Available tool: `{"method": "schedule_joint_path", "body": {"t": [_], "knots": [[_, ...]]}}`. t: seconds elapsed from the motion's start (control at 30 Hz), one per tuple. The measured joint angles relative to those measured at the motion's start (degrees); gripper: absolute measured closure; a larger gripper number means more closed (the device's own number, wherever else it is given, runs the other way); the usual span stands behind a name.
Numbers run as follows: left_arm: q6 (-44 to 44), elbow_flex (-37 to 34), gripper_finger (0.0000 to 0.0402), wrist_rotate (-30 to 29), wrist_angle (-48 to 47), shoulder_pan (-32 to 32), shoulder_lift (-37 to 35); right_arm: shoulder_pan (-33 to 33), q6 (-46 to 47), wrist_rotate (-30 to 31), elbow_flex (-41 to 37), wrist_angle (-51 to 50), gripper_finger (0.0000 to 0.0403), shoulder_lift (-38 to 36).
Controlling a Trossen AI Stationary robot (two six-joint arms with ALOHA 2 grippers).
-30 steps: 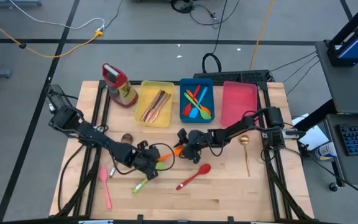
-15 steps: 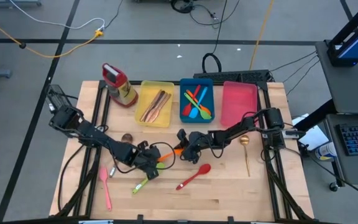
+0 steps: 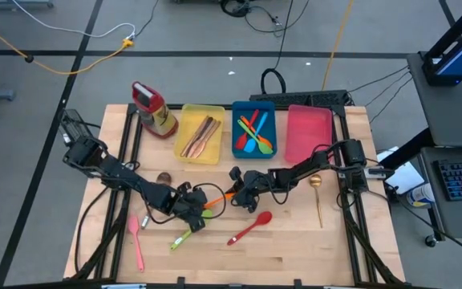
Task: Pick & Place Kitchen Items
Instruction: Put the orange spatula into the blue bin
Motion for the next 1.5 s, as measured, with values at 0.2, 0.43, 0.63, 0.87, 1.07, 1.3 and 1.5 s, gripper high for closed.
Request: {"method": "schedule_joint_path", "body": {"t": [0.2, 0.43, 0.63, 0.87, 1.07, 1.3, 1.5], "knots": [[0.91, 0.00, 0.0335, -0.67, -0.02, 0.04, 0.00, 1.99, 2.33, 7.94, 0.07, -1.62, 0.0390, -0.11], [1.66, 0.02, 0.0335, -2.20, -0.15, 0.45, 0.02, 2.92, 6.47, 10.15, 0.07, -2.80, 0.0389, -0.48], [3.79, 0.02, 0.0335, -4.89, 0.00, 0.54, 0.02, 2.95, 14.13, 11.10, -0.06, -9.46, 0.0388, -4.24], [5.04, 0.02, 0.0334, -5.89, 0.05, 2.18, 0.02, 2.93, 20.94, 11.41, -0.04, -22.15, 0.0388, -11.83], [5.11, 0.02, 0.0334, -6.01, 0.05, 3.06, 0.02, 2.82, 22.97, 11.45, -0.04, -31.69, 0.0388, -19.95], [4.68, 0.02, 0.0334, -5.99, 0.20, 3.06, 0.02, 2.86, 22.93, 20.17, -0.04, -39.45, 0.0388, -30.31], [4.37, 0.02, 0.0334, -5.99, 0.34, 3.06, 0.03, 0.87, 30.40, 43.73, -0.04, -42.51, 0.0387, -35.48]]}}
